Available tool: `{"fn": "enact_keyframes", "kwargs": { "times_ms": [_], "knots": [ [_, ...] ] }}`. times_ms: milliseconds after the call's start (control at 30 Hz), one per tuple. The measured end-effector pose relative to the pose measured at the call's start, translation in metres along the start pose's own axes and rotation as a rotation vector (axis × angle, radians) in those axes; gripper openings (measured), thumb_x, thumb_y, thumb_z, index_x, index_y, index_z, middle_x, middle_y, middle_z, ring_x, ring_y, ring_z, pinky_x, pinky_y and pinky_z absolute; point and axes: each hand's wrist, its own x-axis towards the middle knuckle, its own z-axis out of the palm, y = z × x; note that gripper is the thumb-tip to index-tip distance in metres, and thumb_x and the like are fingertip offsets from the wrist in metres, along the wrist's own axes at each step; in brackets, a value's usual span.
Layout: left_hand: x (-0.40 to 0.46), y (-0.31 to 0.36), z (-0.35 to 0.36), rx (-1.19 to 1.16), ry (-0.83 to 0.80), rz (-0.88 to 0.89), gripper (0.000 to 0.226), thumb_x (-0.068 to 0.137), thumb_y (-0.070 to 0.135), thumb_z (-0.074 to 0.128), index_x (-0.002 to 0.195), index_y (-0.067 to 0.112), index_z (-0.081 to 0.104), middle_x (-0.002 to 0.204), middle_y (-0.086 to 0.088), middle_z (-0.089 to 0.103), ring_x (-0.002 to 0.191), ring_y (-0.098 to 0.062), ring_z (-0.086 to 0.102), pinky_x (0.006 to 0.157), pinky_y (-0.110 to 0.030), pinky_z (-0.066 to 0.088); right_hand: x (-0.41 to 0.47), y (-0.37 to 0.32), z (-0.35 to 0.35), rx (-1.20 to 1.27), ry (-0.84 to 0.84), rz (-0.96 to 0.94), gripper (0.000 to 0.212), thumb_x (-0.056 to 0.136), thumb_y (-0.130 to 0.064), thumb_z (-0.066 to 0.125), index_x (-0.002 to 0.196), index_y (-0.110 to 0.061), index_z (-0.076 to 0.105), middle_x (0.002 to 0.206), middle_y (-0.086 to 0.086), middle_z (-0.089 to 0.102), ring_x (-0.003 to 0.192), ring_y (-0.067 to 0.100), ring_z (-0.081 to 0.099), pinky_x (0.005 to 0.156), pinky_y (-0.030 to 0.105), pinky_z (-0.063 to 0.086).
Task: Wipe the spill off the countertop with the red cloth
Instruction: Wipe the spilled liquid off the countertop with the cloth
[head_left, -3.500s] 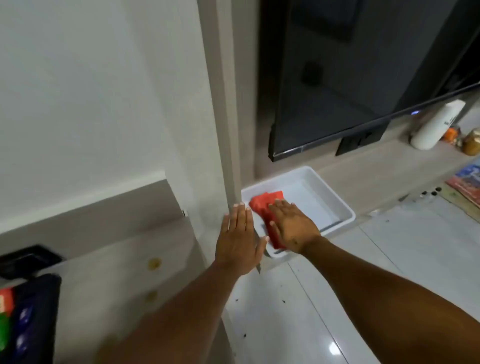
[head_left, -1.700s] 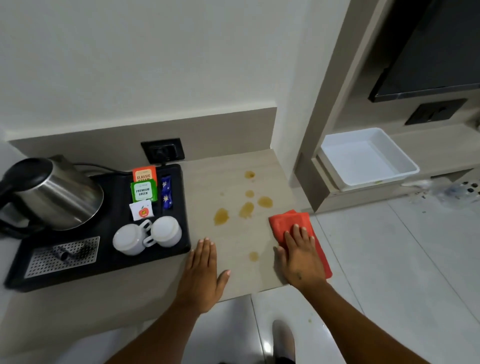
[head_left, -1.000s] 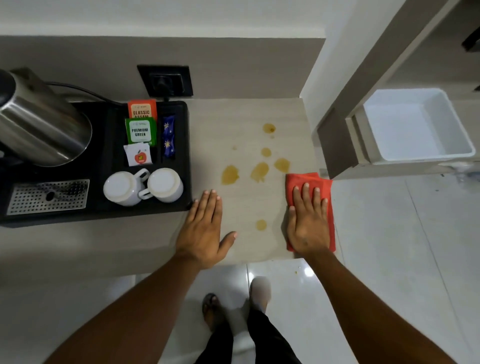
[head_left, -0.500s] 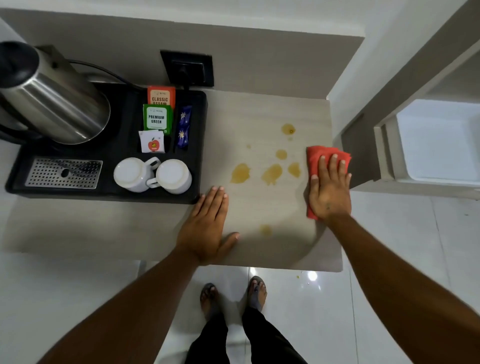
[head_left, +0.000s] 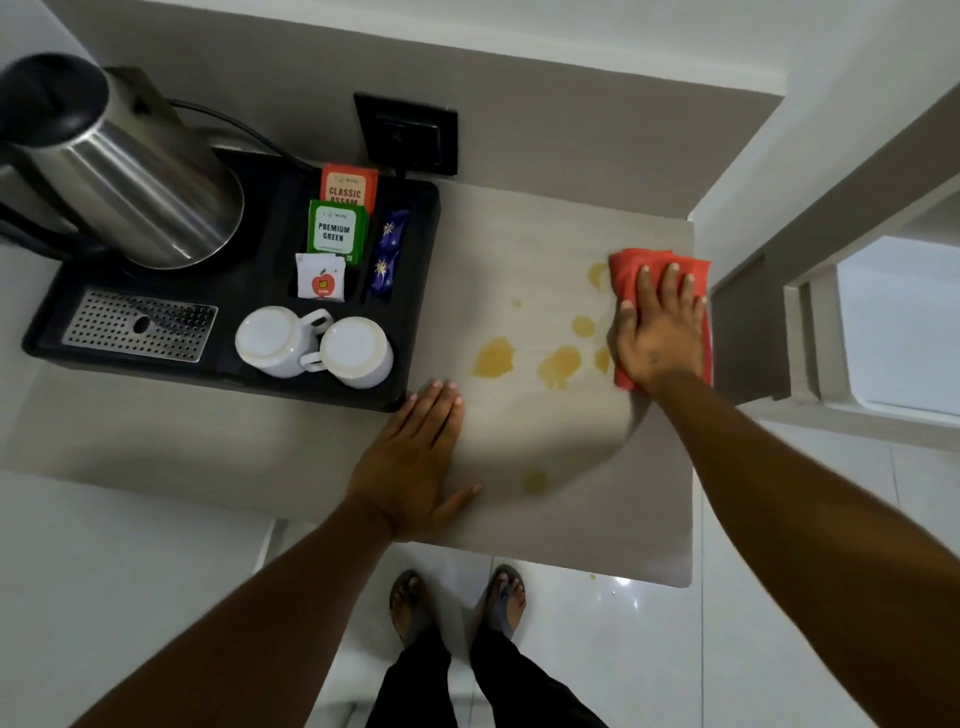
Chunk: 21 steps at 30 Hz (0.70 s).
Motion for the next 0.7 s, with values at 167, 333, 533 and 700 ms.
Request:
{"fn": "enact_keyframes", "kwargs": {
  "times_ms": [167,333,533,700],
  "knots": [
    [-0.001,0.000,0.000,0.002,-0.015,-0.010,0.095,0.095,0.067,0.037,0.161,0.004,0.011,0.171,-0.017,0.011,0.160,-0.028,0.000,0.130,-0.047,0.012,0.049,-0.037,0.004,-0.016,-0.022,-0.162,0.059,0.102,-0.039,0.020,0.158,-0.020,0.020,0.166,0.013,0.011,0.152,0.036,0.003,0.123,0.050,-0.001],
    [0.001,-0.001,0.001,0.007,-0.004,-0.016,0.099,0.094,0.069,0.041,0.161,0.005,0.008,0.172,-0.016,0.007,0.160,-0.027,-0.005,0.129,-0.041,0.000,0.016,-0.010,0.007,0.013,-0.020,-0.309,0.057,0.103,-0.048,0.025,0.157,-0.028,0.022,0.166,0.010,0.008,0.153,0.033,0.002,0.123,0.048,0.000],
    [0.001,-0.001,0.003,-0.002,0.003,-0.009,0.096,0.094,0.066,0.040,0.161,0.004,0.011,0.171,-0.018,0.011,0.160,-0.030,0.001,0.130,-0.042,0.001,0.071,-0.053,0.007,0.059,0.005,-0.264,0.051,0.101,-0.042,0.038,0.151,-0.027,0.040,0.164,0.013,0.019,0.151,0.036,0.011,0.123,0.049,0.006],
    [0.000,0.000,0.003,-0.015,0.000,-0.006,0.096,0.094,0.065,0.043,0.160,0.002,0.013,0.171,-0.019,0.012,0.159,-0.031,0.003,0.130,-0.047,0.009,0.043,-0.076,0.017,0.024,-0.041,-0.626,0.050,0.100,-0.034,0.042,0.148,-0.023,0.046,0.161,0.013,0.028,0.150,0.037,0.017,0.122,0.051,0.010]
  ]
}}
